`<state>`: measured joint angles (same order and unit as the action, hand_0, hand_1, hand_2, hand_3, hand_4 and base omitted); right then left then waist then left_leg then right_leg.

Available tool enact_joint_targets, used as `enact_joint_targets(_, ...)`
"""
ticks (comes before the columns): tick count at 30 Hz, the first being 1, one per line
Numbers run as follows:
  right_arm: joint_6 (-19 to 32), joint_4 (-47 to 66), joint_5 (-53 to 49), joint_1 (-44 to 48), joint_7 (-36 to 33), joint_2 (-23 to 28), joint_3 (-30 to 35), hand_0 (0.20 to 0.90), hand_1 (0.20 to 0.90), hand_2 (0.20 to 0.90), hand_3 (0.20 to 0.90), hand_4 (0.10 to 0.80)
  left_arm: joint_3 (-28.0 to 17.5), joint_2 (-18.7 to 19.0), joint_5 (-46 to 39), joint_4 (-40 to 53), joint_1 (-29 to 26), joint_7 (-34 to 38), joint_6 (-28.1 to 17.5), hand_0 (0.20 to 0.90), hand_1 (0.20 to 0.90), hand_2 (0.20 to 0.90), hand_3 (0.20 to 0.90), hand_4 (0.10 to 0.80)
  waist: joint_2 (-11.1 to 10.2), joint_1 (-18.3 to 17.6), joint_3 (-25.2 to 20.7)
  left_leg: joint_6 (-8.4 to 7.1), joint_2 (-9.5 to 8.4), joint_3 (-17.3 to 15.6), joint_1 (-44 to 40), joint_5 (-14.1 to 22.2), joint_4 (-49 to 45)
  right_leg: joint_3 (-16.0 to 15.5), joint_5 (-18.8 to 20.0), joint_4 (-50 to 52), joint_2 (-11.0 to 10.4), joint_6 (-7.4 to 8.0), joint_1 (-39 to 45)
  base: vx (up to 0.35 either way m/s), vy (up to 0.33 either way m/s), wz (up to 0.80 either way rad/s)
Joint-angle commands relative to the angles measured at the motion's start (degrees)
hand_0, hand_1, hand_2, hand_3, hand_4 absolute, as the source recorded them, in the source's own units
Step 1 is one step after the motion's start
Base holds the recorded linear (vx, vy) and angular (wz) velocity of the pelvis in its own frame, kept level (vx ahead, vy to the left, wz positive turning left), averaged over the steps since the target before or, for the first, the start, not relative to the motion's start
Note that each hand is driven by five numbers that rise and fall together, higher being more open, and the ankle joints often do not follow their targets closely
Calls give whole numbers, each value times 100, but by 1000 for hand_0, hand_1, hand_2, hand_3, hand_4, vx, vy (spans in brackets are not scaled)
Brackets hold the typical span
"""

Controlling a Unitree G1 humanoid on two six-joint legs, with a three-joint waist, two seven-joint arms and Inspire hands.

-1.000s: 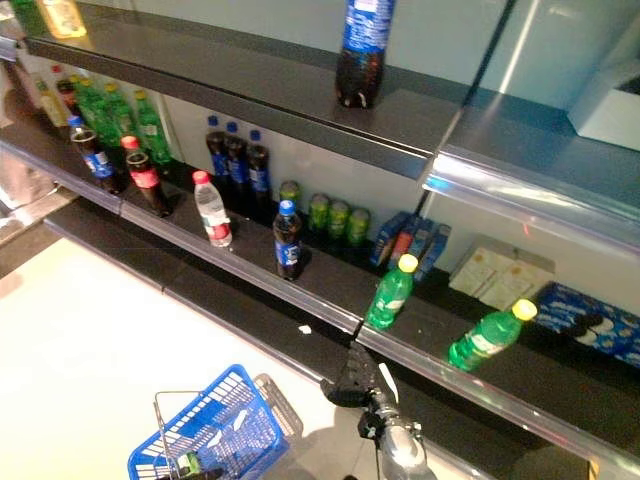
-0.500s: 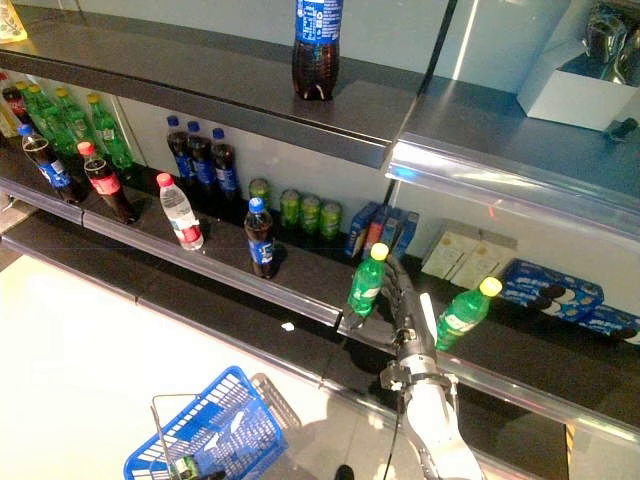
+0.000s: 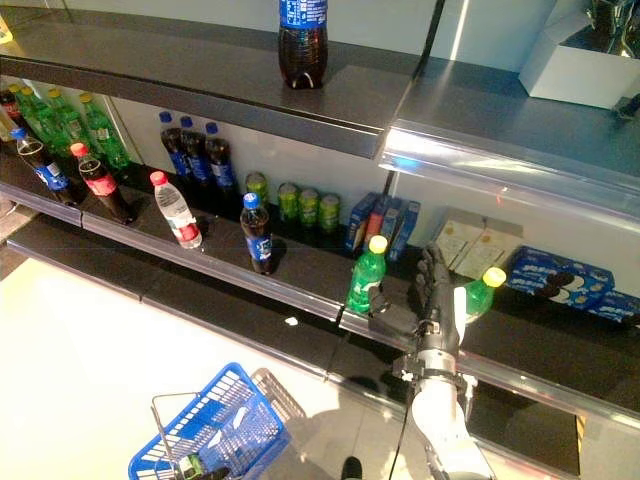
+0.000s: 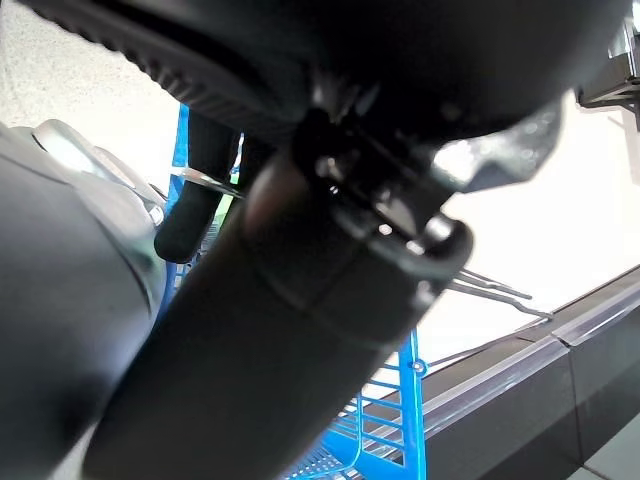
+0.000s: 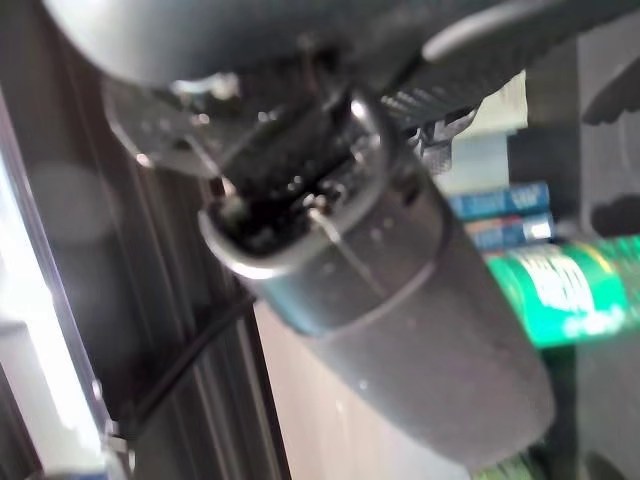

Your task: Pick up the drink and place into the basket.

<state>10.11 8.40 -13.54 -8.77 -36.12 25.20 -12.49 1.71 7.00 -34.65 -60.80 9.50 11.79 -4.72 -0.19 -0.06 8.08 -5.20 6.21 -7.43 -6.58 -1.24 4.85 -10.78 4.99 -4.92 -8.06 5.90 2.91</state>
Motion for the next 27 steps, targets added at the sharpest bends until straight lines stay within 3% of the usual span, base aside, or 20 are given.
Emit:
enact_joint_targets(1, 767, 835, 287, 812, -447, 198, 340, 900, 900, 900, 900, 800, 77, 184, -66, 1, -187, -39, -580, 300, 300, 300, 200, 100, 12, 69, 114, -34, 192, 309, 263, 300, -438, 201, -420, 713, -423, 341, -204, -30, 16, -11)
enact_joint_targets(15, 650, 456, 37, 1772, -622, 408, -140, 900, 900, 900, 900, 800, 706, 294, -661, 355, -641, 89, -698, 300, 300, 300, 200, 100, 162, 132, 827, 33, -21, 582, 943, 301, -980, 209, -532, 1199, -437, 161, -755, -82, 18, -1)
enact_joint_targets(27, 480, 38, -64, 2897, -1007, 345, -377, 900, 900, 900, 900, 800, 1090, 388, -1094, 495, -1193, 63, -879, 300, 300, 300, 200, 100, 200, 182, 1601, 91, -94, 711, 1788, 222, -1542, 161, -564, 1722, -400, -41, -1495, -100, -4, 2)
